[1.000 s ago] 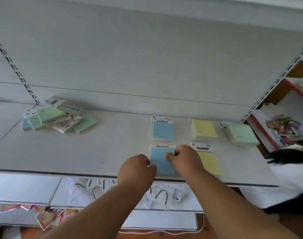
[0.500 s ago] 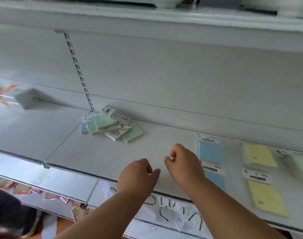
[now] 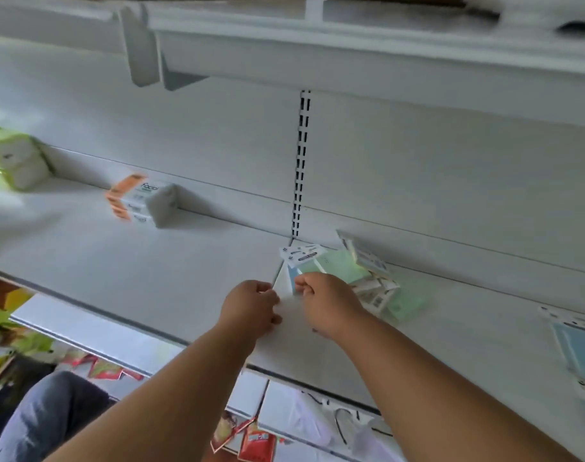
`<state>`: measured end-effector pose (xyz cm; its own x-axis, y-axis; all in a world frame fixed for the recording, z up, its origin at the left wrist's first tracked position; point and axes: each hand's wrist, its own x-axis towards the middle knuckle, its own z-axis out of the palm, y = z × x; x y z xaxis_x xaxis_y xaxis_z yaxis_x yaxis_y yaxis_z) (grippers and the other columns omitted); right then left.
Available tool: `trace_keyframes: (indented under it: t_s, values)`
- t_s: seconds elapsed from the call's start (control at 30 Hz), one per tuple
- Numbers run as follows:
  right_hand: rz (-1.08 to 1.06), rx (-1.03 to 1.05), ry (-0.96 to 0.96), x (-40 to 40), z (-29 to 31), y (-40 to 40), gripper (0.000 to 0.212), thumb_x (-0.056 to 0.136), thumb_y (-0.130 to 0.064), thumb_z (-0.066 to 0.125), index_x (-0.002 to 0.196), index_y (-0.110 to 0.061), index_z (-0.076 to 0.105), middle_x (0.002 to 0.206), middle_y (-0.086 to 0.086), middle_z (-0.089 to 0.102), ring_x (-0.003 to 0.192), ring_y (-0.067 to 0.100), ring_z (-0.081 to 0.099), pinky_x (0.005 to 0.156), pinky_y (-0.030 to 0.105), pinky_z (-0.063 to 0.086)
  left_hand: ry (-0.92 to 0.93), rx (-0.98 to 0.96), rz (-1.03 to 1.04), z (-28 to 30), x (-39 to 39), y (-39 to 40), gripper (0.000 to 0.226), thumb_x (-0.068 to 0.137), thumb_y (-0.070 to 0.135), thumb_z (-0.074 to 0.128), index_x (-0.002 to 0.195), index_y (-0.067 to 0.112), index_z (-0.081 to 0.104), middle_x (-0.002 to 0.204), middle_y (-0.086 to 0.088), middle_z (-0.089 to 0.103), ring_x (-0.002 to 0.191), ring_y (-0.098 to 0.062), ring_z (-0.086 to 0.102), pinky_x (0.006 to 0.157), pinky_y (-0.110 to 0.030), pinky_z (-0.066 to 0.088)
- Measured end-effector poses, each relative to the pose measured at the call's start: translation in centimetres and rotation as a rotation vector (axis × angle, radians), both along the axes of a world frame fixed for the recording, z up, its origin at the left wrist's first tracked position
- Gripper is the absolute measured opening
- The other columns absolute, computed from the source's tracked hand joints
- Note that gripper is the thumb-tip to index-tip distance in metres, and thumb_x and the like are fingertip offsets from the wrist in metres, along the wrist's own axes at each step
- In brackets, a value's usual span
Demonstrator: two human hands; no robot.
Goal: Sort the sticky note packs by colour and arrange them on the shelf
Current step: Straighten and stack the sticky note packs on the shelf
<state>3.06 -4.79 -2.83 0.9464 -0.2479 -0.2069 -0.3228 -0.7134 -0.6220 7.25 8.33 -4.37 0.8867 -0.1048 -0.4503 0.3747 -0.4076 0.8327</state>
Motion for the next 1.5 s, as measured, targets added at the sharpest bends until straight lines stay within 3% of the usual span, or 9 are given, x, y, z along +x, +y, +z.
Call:
trace_keyframes:
  t_s: [0.1, 0.23, 0.4, 0.53, 0.77, 1.03, 1.17, 1.37, 1.5]
  values:
    - [-0.043, -0.01, 0.065, 1.3, 0.0, -0.1, 0.03, 0.085, -0.006, 0.04, 0.106, -0.01, 0.062, 0.116, 0.012, 0.065, 0.087, 0.04, 0.065, 0.078, 0.049, 0.056, 0.051, -0.125, -0.016, 0.5, 1.6, -0.6, 0.021, 0.088, 0.003, 0.049, 0.075, 0.015, 0.06, 0.089, -0.016, 0.071, 0.059, -0.03, 0.067, 0.067, -0.039, 0.055]
    - [-0.104, 0.035, 0.086, 1.2, -0.6, -0.3, 0.043, 0.09, -0.012, 0.038, 0.125, -0.029, 0.058, 0.129, 0.0, 0.059, 0.102, 0.029, 0.061, 0.085, 0.047, 0.056, 0.039, -0.112, -0.06, 0.7, 2.9, -1.5, 0.025, 0.09, 0.003, 0.048, 0.073, 0.021, 0.055, 0.09, -0.012, 0.072, 0.058, -0.028, 0.07, 0.073, -0.047, 0.061]
    - [-0.145, 0.126, 0.076, 1.4, -0.9, -0.2, 0.052, 0.088, -0.005, 0.037, 0.132, -0.026, 0.054, 0.135, -0.005, 0.057, 0.096, 0.018, 0.056, 0.089, 0.035, 0.05, 0.23, -0.262, 0.094, 0.7, 4.1, -2.1, 0.015, 0.092, 0.006, 0.052, 0.08, 0.005, 0.061, 0.082, -0.013, 0.07, 0.049, -0.019, 0.057, 0.048, -0.026, 0.046]
    - [-0.162, 0.145, 0.044, 0.6, -1.0, 0.1, 0.053, 0.087, -0.004, 0.037, 0.132, -0.026, 0.055, 0.134, -0.006, 0.058, 0.096, 0.021, 0.06, 0.09, 0.039, 0.053, 0.332, -0.333, 0.161, 0.1, 4.3, -2.6, 0.015, 0.093, 0.013, 0.057, 0.083, 0.002, 0.06, 0.078, -0.012, 0.069, 0.046, -0.016, 0.048, 0.047, -0.024, 0.035]
    - [-0.286, 0.387, 0.035, -0.4, -0.1, -1.4, 0.048, 0.09, 0.0, 0.031, 0.117, -0.025, 0.061, 0.116, -0.013, 0.065, 0.052, 0.015, 0.05, 0.048, 0.023, 0.045, 0.414, -0.344, 0.129, 0.4, 4.2, -5.3, 0.008, 0.089, 0.007, 0.06, 0.082, 0.004, 0.061, 0.068, -0.006, 0.056, 0.047, -0.014, 0.037, 0.043, -0.02, 0.031]
    - [-0.228, 0.424, 0.039, -2.5, -0.3, -3.5, 0.049, 0.089, -0.002, 0.032, 0.114, -0.03, 0.064, 0.11, -0.015, 0.069, 0.045, 0.013, 0.048, 0.039, 0.016, 0.034, 0.093, -0.14, 0.021, -0.1, 1.7, -6.4, 0.006, 0.089, 0.015, 0.061, 0.086, 0.012, 0.065, 0.072, -0.012, 0.065, 0.061, -0.026, 0.055, 0.056, -0.029, 0.043]
    - [-0.133, 0.389, 0.026, -3.1, -0.3, -4.4, 0.039, 0.093, -0.006, 0.036, 0.112, -0.026, 0.064, 0.112, -0.016, 0.068, 0.041, 0.013, 0.047, 0.036, 0.015, 0.033, -0.131, 0.096, 0.184, -0.6, -0.5, -5.1, 0.018, 0.089, 0.022, 0.052, 0.086, 0.012, 0.067, 0.077, -0.01, 0.068, 0.064, -0.025, 0.06, 0.053, -0.029, 0.047]
    - [-0.045, 0.381, -0.043, -3.5, -1.2, -3.8, 0.024, 0.09, -0.028, 0.06, 0.113, -0.022, 0.063, 0.104, -0.005, 0.067, 0.052, 0.009, 0.05, 0.048, 0.02, 0.041, -0.252, 0.225, 0.441, -0.7, -5.9, -0.5, 0.012, 0.091, 0.023, 0.049, 0.095, 0.02, 0.06, 0.085, 0.003, 0.061, 0.078, -0.018, 0.057, 0.068, -0.035, 0.053]
    - [-0.026, 0.413, -0.14, -4.9, -1.1, -3.3, 0.02, 0.085, -0.037, 0.068, 0.095, -0.02, 0.067, 0.084, -0.004, 0.069, 0.055, 0.01, 0.048, 0.063, 0.029, 0.044, -0.281, 0.128, 0.35, -0.3, -9.9, -0.1, 0.006, 0.092, 0.022, 0.056, 0.093, 0.022, 0.062, 0.085, 0.003, 0.064, 0.073, -0.014, 0.057, 0.059, -0.028, 0.046]
